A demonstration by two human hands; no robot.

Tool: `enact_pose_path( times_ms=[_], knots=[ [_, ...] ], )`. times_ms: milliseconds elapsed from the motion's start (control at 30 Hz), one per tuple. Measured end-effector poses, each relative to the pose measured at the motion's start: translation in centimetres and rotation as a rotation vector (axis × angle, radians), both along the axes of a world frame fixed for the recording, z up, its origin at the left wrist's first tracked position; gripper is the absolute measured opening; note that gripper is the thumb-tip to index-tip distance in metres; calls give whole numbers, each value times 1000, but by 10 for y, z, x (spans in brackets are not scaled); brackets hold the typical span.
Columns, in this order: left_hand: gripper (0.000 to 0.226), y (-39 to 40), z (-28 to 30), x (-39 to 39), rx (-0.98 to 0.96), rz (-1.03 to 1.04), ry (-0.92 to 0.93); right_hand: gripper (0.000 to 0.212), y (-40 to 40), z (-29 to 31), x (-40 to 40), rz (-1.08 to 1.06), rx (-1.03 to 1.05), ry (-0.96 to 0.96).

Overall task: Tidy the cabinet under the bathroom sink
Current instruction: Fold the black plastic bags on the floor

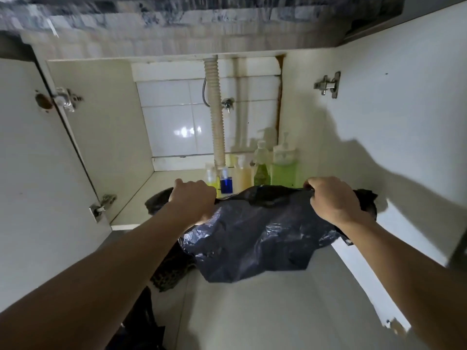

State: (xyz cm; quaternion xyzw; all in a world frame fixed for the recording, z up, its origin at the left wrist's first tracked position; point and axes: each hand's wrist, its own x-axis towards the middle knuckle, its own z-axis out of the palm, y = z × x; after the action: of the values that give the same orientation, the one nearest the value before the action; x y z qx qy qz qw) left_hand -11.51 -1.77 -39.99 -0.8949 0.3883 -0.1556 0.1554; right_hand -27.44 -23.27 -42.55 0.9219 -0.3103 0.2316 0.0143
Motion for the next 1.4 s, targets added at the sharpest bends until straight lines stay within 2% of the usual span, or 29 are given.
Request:
enact_pose_path(
  times_ms=[133, 233, 367, 533, 767, 967, 1200, 1267, 1333, 1400],
  knots=[
    [30, 23, -22, -43, 130, 8, 191, 29, 15, -21, -31, 36, 139, 323],
    [35, 33, -56, -77, 245, 14, 310, 24, 29, -54, -60, 46, 224, 465],
    [37, 36, -118, -102, 361, -11, 411, 28, 47, -122, -92, 11, 336, 578],
    [41, 43, -204, -122, 357, -37, 599, 35, 66, -207, -116, -18, 487, 634],
    [62, 68, -295, -155, 368, 74, 778, 43, 90, -253, -139, -33, 546, 816],
    [70, 77, -317, -171, 372, 122, 843, 47, 101, -275, -149, -77, 600, 962],
    [84, 78, -317, -174, 424, 153, 931, 43, 108, -270, -145, -84, 542, 1128],
    [85, 73, -299, -163, 421, 140, 959, 40, 113, -252, -128, -67, 584, 1088],
    [72, 66, -268, -140, 397, 100, 957, 38, 121, -227, -100, -37, 638, 953],
    [62, 63, -227, -104, 341, 72, 844, 35, 133, -202, -64, 28, 686, 770]
  ],
)
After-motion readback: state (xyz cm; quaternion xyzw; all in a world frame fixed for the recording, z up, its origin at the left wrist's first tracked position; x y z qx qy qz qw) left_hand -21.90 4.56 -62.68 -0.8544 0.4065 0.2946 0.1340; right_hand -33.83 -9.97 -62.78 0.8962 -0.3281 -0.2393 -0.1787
